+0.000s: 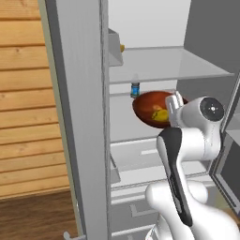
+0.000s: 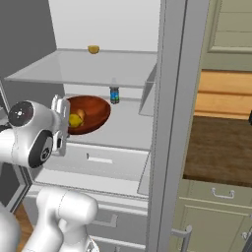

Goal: Pick the chicken drumstick and lemon from their plates and place them in the bowl. Then put the bowl in the fridge.

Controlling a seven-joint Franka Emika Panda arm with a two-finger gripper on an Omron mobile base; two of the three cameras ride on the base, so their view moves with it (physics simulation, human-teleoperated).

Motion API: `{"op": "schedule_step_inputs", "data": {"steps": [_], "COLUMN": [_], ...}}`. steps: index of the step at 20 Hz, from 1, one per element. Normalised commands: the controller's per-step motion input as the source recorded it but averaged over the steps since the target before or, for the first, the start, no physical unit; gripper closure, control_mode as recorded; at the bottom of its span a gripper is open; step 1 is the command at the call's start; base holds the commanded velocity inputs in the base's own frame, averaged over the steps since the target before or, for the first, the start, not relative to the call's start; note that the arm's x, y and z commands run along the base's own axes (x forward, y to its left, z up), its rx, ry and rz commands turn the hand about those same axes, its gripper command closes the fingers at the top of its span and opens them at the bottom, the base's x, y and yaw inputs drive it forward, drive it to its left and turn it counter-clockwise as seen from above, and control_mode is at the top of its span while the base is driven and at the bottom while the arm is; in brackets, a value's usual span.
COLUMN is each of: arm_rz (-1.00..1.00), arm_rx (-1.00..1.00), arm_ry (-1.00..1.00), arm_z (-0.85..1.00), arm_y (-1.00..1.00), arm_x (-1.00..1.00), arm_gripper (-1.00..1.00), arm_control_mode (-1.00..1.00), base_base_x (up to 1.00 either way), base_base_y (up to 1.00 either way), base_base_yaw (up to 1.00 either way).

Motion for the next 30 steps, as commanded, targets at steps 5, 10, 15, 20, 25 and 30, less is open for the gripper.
{"op": "schedule_step_inputs", "data": {"steps": [5,10,15,20,25,30], "arm_rz": [0.24,0.19,0.01,0.00,0.00,0.00], "arm_rx": [0.00,0.00,0.00,0.00,0.00,0.00], "arm_ry": [-0.14,-0.02,0.14,0.18,-0.01,0.00], "arm_z": [-0.38,-0.15,-0.16,-0.31,-0.59,-0.50], "arm_y": [0.00,0.00,0.00,0.00,0.00,0.00], "arm_x": [0.41,0.56,0.72,0.58,0.49,0.40], "arm_gripper": [1.00,1.00,1.00,1.00,1.00,1.00], "arm_control_mode": [-1.00,-1.00,-1.00,-1.00,-1.00,-1.00], "base_base_x": [0.00,0.00,0.00,0.00,0.00,0.00], "base_base_y": [0.00,0.00,0.00,0.00,0.00,0.00], "base_base_yaw": [0.00,0.00,0.00,0.00,0.00,0.00]}}
